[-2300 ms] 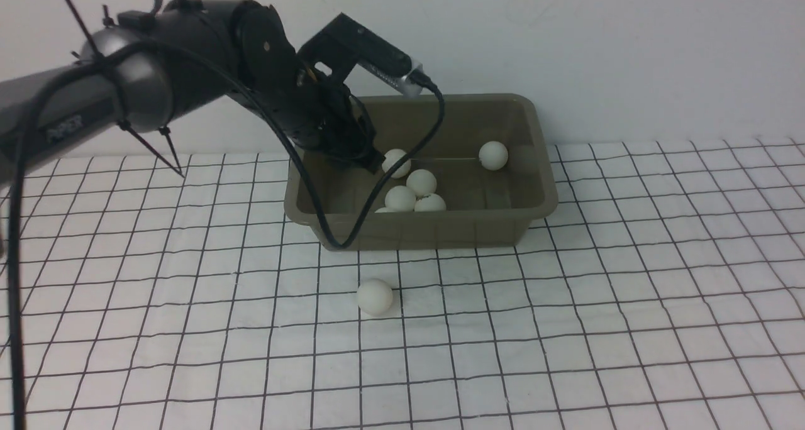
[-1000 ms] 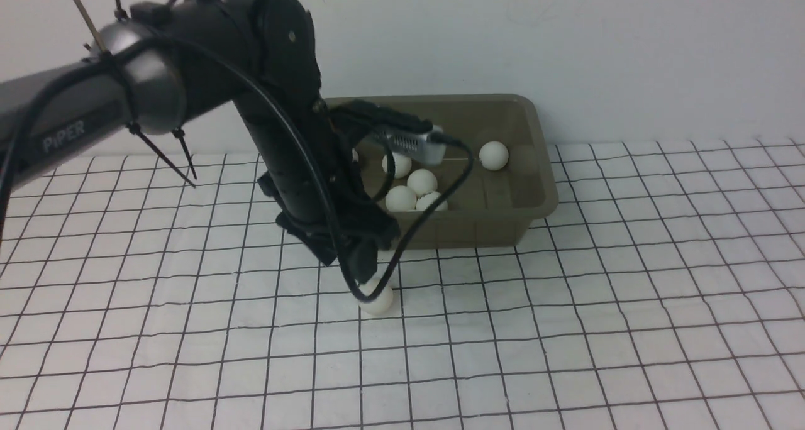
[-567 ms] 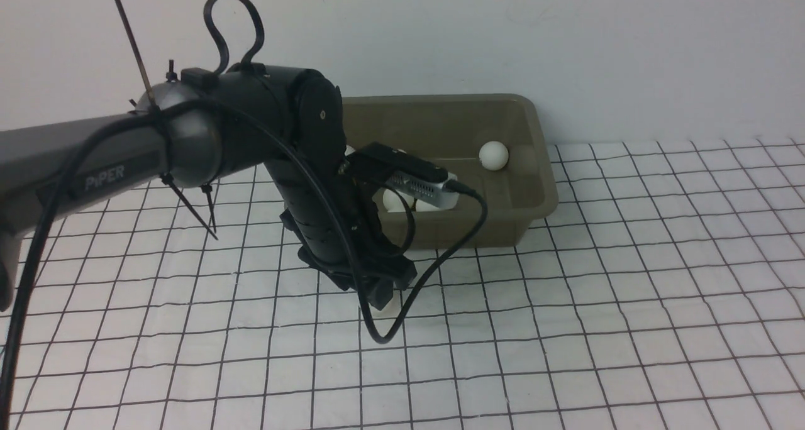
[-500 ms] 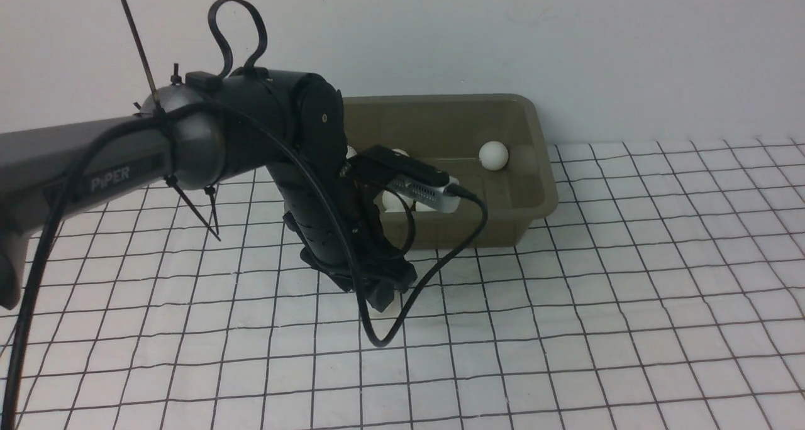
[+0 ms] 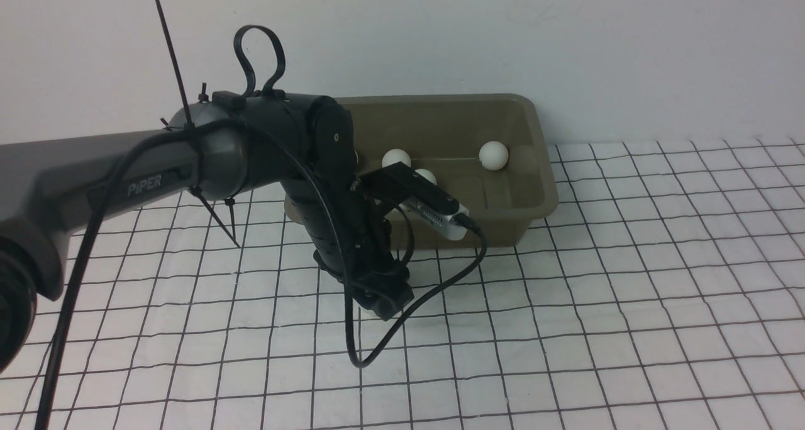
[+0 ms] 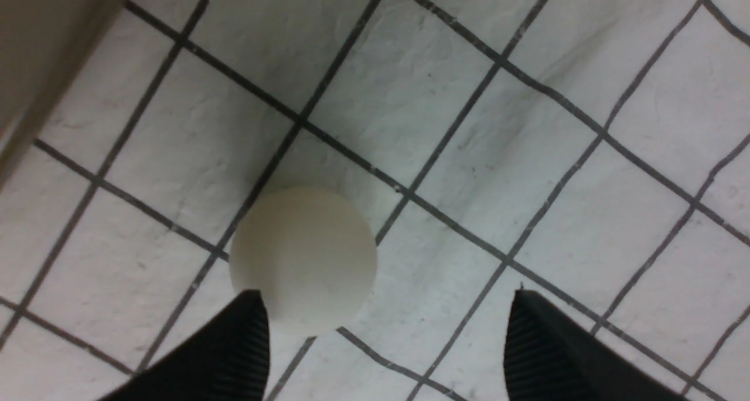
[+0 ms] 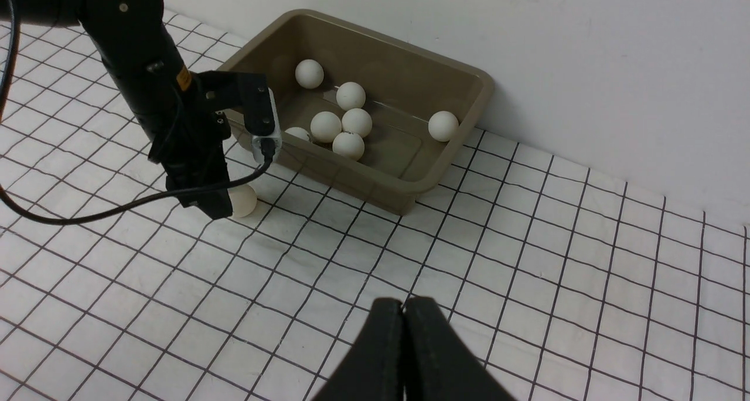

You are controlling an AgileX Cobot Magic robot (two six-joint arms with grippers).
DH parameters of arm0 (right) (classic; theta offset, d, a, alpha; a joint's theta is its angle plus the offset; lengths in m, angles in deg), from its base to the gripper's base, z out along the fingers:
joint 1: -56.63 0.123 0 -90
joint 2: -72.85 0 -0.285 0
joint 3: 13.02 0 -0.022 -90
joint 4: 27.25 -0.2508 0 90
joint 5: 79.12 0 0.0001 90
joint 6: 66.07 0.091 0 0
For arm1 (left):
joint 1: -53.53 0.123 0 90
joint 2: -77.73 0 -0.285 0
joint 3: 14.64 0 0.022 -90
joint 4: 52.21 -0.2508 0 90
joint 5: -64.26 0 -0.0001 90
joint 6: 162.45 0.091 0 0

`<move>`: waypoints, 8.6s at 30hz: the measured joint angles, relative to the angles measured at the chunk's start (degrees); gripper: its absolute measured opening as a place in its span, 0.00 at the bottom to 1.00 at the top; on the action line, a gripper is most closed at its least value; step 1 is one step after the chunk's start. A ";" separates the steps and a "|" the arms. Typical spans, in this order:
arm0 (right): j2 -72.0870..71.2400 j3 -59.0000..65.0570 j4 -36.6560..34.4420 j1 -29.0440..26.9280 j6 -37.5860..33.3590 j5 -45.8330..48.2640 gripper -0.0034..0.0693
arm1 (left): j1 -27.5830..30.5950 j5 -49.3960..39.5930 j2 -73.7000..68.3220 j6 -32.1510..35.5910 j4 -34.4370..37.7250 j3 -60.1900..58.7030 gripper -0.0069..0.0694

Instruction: Put the table tennis balls into the box on the white checkered tablecloth.

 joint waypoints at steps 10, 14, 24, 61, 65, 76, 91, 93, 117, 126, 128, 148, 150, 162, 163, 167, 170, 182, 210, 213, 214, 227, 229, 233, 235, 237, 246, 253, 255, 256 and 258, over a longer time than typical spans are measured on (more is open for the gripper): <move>0.00 0.00 0.00 0.00 0.00 0.00 0.02 | 0.00 5.20 0.00 0.00 -2.75 0.00 0.72; 0.00 0.00 0.00 0.00 0.00 0.00 0.02 | 0.00 5.37 0.00 0.00 -2.92 0.00 0.72; 0.00 0.00 0.00 0.00 0.00 0.00 0.02 | 0.00 5.61 -3.58 -0.23 -2.92 0.00 0.72; 0.00 0.00 0.20 0.00 0.00 0.00 0.02 | 0.00 -0.88 13.57 -5.98 -4.43 0.84 0.54; 0.00 0.00 0.24 0.00 0.00 0.00 0.02 | 0.00 16.91 12.18 -5.98 -10.48 2.09 0.54; 0.00 0.00 0.19 0.00 0.00 0.00 0.02 | 0.00 37.98 -1.25 -7.08 -25.43 2.11 0.54; 0.00 0.00 -1.02 0.00 0.00 0.00 0.02 | 0.00 41.27 -2.37 -18.34 -26.38 2.11 0.70; 0.00 0.00 -1.02 0.00 0.00 0.00 0.02 | 0.00 39.23 1.40 -18.34 -27.14 2.11 0.64; -3.20 3.36 11.95 0.00 -3.21 -0.26 0.02 | 0.00 15.35 66.35 -31.69 -25.66 -33.71 0.09; -19.53 21.13 15.60 0.00 2.13 -6.18 0.02 | 0.00 15.23 85.41 -37.68 -25.66 -46.78 0.09; -21.94 23.51 15.97 0.00 4.41 -7.56 0.02 | 0.00 15.23 89.66 -38.92 -25.66 -49.01 0.09; -25.67 27.39 18.20 0.00 8.76 -8.09 0.02 | 0.00 15.15 106.36 -41.60 -25.66 -55.58 0.09; -25.67 27.39 18.20 0.00 8.76 -8.09 0.02 | 0.00 15.15 106.36 -41.60 -25.66 -55.58 0.09; -25.67 27.39 18.20 0.00 8.78 -8.04 0.02 | 11.28 14.91 106.36 -40.04 -26.96 -55.63 0.09; -25.67 27.39 18.20 0.00 8.78 -7.98 0.02 | 13.93 14.91 106.36 -40.04 -26.96 -55.71 0.09; -25.67 27.39 18.20 0.00 8.78 -7.98 0.02 | 21.61 13.98 108.59 -40.04 -27.27 -58.70 0.09; -25.67 27.39 18.20 0.00 8.78 -7.98 0.02 | 24.15 13.86 112.90 -40.02 -27.39 -63.85 0.09; -25.67 27.39 18.20 0.00 8.78 -7.77 0.02 | 24.59 22.11 114.96 -39.96 -27.31 -82.07 0.09; -25.67 27.39 18.20 -0.12 8.83 -6.64 0.02 | 24.64 26.33 114.96 -39.90 -27.37 -84.82 0.09; -25.67 27.39 18.20 -1.62 8.83 -7.52 0.02 | 24.64 26.33 114.96 -39.90 -27.37 -84.82 0.09; -25.67 27.39 18.20 -2.63 9.01 -8.05 0.02 | 24.64 26.33 114.96 -39.90 -27.37 -84.82 0.09; -25.67 45.26 10.89 -25.83 15.50 -46.81 0.02 | 24.64 26.33 114.96 -39.90 -27.37 -84.82 0.09; -25.67 51.30 9.09 -26.24 16.00 -49.21 0.02 | 24.64 26.33 114.96 -39.90 -27.37 -84.82 0.09; -27.88 60.32 7.64 -26.24 17.34 -51.69 0.02 | 24.64 26.33 114.96 -39.90 -27.37 -84.82 0.09; -31.22 63.86 7.52 -26.24 17.62 -52.97 0.02 | 24.64 26.38 114.96 -39.90 -27.37 -84.82 0.09; -33.85 66.22 7.52 -26.24 17.74 -53.89 0.02 | 24.64 26.38 114.96 -39.90 -27.37 -84.82 0.09; -36.28 70.67 7.69 -24.32 17.80 -54.09 0.02 | 24.64 26.38 114.96 -39.90 -27.37 -84.82 0.09; -36.28 70.92 7.69 -23.27 17.75 -48.45 0.02 | 24.64 26.38 114.96 -39.90 -27.37 -84.82 0.09; -36.28 71.09 7.75 -23.27 17.75 -47.68 0.02 | 24.64 26.38 114.96 -39.90 -27.37 -84.82 0.09; -36.28 71.09 7.75 -23.27 17.75 -47.60 0.02 | 24.64 26.38 114.96 -39.90 -27.37 -84.82 0.09; -36.28 71.15 7.75 -23.27 17.75 -47.52 0.02 | 24.64 26.38 114.96 -39.90 -27.37 -84.82 0.09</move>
